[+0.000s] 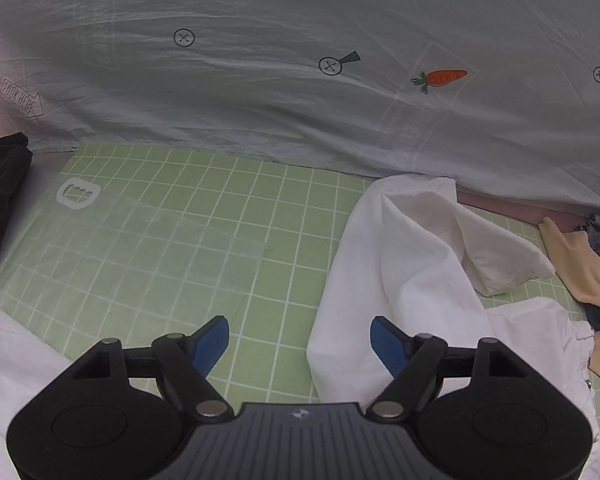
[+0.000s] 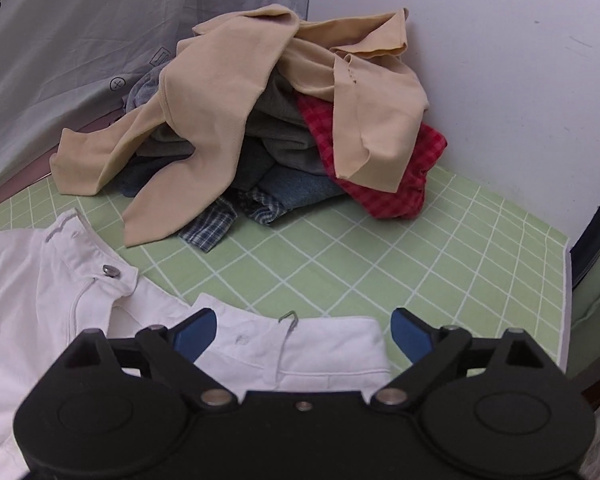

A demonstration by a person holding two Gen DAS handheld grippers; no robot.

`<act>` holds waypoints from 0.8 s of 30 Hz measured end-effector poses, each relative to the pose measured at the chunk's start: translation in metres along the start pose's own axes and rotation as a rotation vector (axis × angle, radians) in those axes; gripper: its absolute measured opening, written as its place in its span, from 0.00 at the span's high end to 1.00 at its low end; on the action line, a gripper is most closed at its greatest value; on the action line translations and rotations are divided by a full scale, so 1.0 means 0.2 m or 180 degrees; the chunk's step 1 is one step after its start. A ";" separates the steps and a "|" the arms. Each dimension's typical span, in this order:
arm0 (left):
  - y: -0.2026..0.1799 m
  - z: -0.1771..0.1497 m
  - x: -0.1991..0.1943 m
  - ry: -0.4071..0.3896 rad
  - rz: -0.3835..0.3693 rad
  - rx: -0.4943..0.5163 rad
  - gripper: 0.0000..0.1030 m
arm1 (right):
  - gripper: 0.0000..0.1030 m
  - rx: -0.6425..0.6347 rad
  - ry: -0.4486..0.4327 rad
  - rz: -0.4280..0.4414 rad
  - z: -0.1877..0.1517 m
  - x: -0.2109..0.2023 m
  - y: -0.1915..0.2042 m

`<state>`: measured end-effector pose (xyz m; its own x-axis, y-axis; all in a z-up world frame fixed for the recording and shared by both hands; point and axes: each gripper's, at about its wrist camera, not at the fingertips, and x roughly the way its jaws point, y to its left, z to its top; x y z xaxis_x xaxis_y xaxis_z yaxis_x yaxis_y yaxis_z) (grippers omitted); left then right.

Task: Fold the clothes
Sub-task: 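Move the left gripper to the white shirt and close it on its edge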

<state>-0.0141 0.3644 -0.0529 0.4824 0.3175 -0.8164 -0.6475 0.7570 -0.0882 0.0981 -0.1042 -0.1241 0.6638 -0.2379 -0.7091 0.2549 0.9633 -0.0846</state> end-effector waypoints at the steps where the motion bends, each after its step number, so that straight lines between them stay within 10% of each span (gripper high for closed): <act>1: -0.02 0.03 0.03 0.0010 -0.0034 0.0008 0.24 | 0.08 0.0038 0.0072 0.0045 -0.01 0.03 0.02; 9: -0.15 0.14 0.23 0.0080 -0.0415 -0.0087 0.23 | 0.08 0.0285 0.0361 0.0136 -0.04 0.21 0.07; 22: -0.35 0.15 0.47 0.0313 -0.0856 -0.0126 0.22 | 0.00 0.0321 -0.0092 -0.0058 -0.13 0.24 0.10; 24: -0.37 0.14 0.50 0.0342 -0.0834 -0.0108 0.41 | 0.00 0.0327 -0.0131 -0.0039 -0.13 0.24 0.09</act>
<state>0.0981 0.3557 -0.1114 0.5718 0.0500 -0.8189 -0.5292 0.7852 -0.3216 0.1157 -0.0949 -0.1784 0.6879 -0.2566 -0.6790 0.3325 0.9429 -0.0195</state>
